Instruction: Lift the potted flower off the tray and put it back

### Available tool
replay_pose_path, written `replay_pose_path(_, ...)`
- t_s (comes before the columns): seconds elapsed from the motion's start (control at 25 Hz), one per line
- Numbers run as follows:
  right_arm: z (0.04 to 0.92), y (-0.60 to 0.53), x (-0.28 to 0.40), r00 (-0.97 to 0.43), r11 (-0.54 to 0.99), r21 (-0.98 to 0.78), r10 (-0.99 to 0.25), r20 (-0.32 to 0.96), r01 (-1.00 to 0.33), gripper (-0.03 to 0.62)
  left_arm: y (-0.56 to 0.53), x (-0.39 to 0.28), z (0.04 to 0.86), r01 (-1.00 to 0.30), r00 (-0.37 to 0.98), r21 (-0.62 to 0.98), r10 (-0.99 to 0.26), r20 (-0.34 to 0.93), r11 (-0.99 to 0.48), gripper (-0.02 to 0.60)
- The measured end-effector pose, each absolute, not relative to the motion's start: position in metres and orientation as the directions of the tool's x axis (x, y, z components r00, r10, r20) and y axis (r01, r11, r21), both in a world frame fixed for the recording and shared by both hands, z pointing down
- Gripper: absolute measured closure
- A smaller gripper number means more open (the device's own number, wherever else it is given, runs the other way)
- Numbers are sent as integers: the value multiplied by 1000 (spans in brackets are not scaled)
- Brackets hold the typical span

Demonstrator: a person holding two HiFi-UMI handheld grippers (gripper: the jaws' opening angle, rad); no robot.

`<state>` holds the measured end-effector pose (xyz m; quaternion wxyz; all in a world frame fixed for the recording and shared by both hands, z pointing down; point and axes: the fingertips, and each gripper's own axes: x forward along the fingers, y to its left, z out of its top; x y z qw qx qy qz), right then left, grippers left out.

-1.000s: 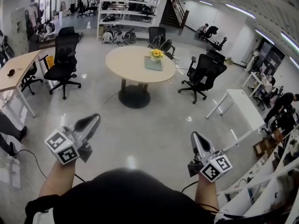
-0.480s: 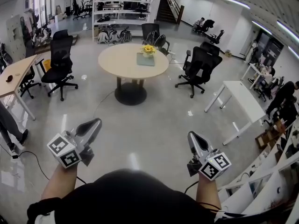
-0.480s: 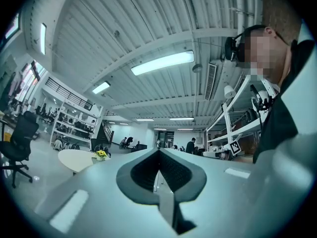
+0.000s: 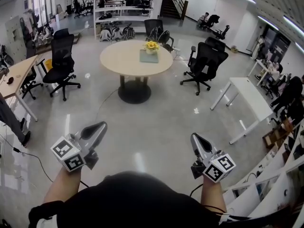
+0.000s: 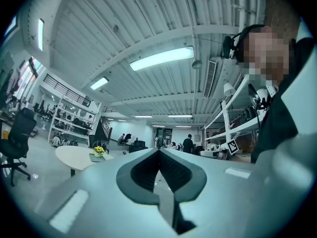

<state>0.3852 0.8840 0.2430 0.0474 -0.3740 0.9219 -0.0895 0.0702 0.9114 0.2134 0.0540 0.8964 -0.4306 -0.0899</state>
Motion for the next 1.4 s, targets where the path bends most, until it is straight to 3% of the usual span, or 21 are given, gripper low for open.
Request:
replay_pose_path(0.32,233,847,316,-695,689,-140,-719,-3,-711,580,865,3,223,-727,639,197,-753,-157,-658,589)
replay_pose_path(1.0,218,707,97,-703,697,-121,-711,11,-706,580,742,-221,230,-746,606,218,-777,-169,-629,588)
replay_pose_path(1.4,235,632,73,-749,740,-134,-661,36,-659,580,685,-241,252,-778,567,236,-813,-136,-582,589)
